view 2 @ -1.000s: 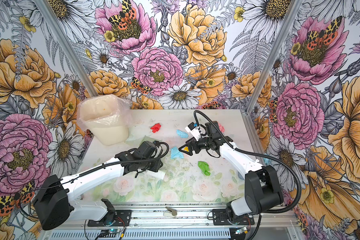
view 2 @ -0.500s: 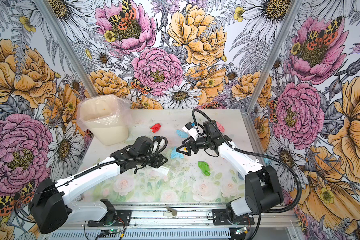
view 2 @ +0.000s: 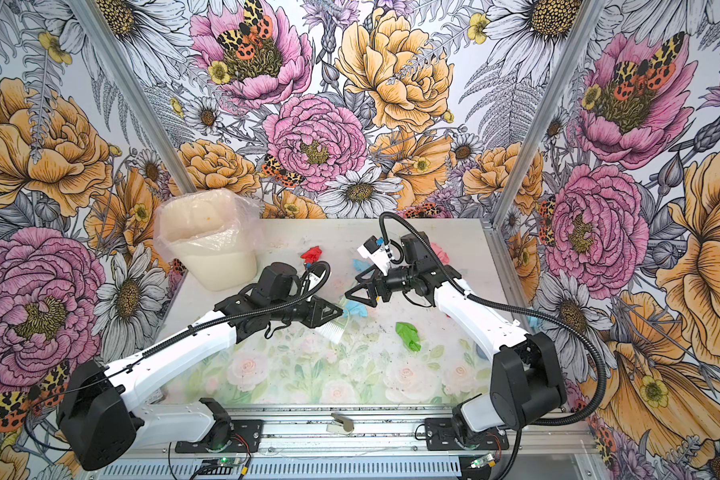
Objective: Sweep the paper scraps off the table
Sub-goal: 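Bring the green brush toward the right gripper while it opens around the handle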
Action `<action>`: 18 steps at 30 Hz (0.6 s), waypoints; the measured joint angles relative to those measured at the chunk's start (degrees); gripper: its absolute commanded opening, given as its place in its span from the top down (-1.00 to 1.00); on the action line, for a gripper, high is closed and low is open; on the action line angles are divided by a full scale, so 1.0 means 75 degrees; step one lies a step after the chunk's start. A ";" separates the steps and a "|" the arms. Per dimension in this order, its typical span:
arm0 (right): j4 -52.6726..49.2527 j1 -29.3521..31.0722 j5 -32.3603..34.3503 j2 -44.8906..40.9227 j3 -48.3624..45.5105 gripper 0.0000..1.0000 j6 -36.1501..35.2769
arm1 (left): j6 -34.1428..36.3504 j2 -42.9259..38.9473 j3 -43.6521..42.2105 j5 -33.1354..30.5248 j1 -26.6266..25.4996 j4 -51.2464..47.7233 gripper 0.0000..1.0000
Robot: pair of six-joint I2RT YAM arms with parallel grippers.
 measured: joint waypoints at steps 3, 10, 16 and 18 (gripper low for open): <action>0.0000 0.0000 -0.0055 0.0003 0.0087 -0.81 0.0012 | 0.0090 0.0003 0.0055 0.0408 0.0047 0.0175 1.00; 0.0000 0.0006 -0.0347 0.0003 0.0195 -0.81 0.0029 | 0.0213 0.0102 0.0082 0.1265 0.0160 0.0493 1.00; 0.0000 0.0006 -0.0921 0.0003 0.0245 -0.80 0.0125 | 0.0219 0.0160 0.0082 0.2022 0.0294 0.0819 1.00; 0.0000 0.0006 -0.1119 0.0003 0.0245 -0.78 0.0184 | 0.0216 0.0169 0.0082 0.2244 0.0329 0.0950 1.00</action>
